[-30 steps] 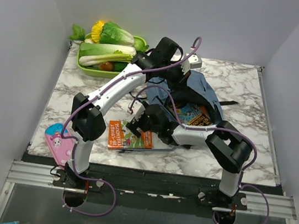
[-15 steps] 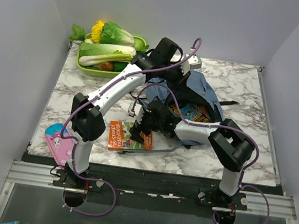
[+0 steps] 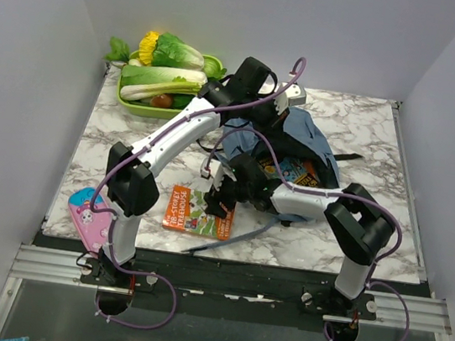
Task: Pack the student bag
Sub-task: Adjust the book at the center of the board.
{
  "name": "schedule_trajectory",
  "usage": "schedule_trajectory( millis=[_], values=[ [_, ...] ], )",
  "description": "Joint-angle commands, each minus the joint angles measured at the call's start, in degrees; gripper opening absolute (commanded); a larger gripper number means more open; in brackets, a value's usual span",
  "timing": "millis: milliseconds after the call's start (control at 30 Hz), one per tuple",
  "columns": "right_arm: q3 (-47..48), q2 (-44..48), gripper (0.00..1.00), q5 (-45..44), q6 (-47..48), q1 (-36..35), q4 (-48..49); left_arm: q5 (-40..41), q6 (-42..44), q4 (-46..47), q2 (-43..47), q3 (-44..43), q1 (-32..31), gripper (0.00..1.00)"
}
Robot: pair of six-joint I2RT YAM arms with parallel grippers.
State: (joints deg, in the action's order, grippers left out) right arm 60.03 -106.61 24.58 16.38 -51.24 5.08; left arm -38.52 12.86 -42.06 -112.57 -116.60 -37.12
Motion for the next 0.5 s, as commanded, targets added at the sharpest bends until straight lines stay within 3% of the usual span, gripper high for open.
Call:
schedule_trajectory(
  millis=[0,100,200,400,467],
  values=[
    [-8.0,2.4,0.68,-4.9,-4.7,-0.1,-2.9,-1.1,0.2,1.3,4.0,0.5,0.2,0.0],
    [-8.8,1.9,0.7,-10.7,-5.4,-0.1,-0.2,-1.2,-0.2,2.1,4.3,1.4,0.2,0.0],
    [-7.6,0.4,0.99,-14.0,-4.7,-0.2,0.9,-1.6,-0.4,1.8,3.9,0.8,0.2,0.0],
    [-5.1,-2.3,0.98,-14.4,-4.3,-0.2,-0.2,-1.3,0.0,1.4,4.2,0.8,0.1,0.0],
    [-5.8,-2.7,0.88,-14.2,-4.8,-0.2,-0.5,-1.4,0.1,1.4,4.2,0.9,0.1,0.0]
  ],
)
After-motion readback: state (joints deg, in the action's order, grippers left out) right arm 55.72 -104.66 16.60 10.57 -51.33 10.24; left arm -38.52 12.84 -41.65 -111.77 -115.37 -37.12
